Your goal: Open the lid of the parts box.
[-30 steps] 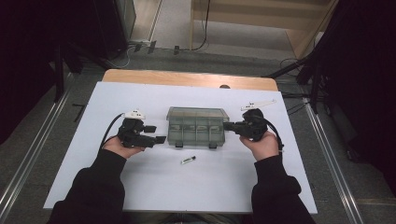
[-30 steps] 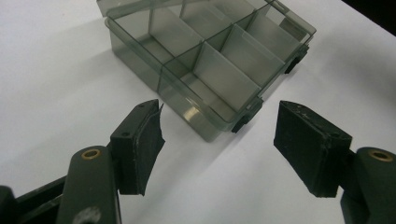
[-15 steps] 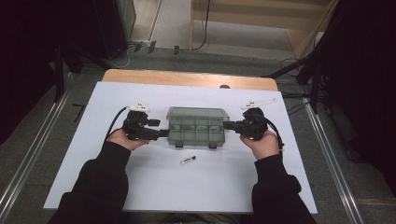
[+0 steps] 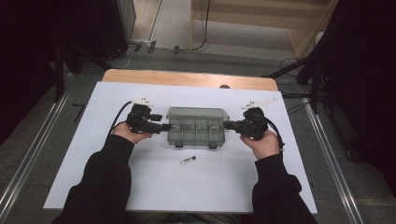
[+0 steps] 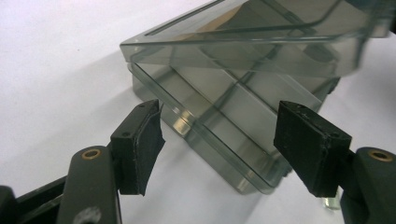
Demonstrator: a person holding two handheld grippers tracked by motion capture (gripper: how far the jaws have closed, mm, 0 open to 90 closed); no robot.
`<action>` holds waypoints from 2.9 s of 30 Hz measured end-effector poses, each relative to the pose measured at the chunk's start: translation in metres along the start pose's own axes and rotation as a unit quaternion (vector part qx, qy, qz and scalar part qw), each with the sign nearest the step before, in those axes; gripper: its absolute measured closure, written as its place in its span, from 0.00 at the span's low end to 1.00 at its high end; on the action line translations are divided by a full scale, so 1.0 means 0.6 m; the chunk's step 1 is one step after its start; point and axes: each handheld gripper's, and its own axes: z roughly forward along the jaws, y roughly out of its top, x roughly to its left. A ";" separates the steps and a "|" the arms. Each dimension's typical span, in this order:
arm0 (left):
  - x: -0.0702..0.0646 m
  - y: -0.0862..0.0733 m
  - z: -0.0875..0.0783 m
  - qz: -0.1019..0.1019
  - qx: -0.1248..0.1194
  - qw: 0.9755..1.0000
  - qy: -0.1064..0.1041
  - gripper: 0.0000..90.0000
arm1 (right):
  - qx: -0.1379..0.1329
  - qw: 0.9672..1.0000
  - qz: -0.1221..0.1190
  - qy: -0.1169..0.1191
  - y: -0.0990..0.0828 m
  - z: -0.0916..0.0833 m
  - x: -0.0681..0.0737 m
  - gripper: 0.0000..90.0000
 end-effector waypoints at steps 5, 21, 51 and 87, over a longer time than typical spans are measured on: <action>0.008 0.003 0.007 -0.006 -0.019 1.000 -0.002 0.36 | 0.000 1.000 0.000 -0.003 0.001 0.000 -0.002 1.00; 0.015 0.018 0.014 -0.006 -0.030 0.999 0.021 0.46 | -0.009 1.000 0.003 -0.007 -0.001 0.006 0.000 1.00; 0.006 0.018 0.013 0.015 -0.028 0.999 0.020 0.69 | -0.022 0.999 0.024 -0.003 -0.034 0.008 -0.027 0.73; 0.005 0.023 0.007 0.004 -0.050 0.998 0.025 0.69 | -0.066 0.997 -0.035 -0.028 -0.006 0.066 -0.067 0.58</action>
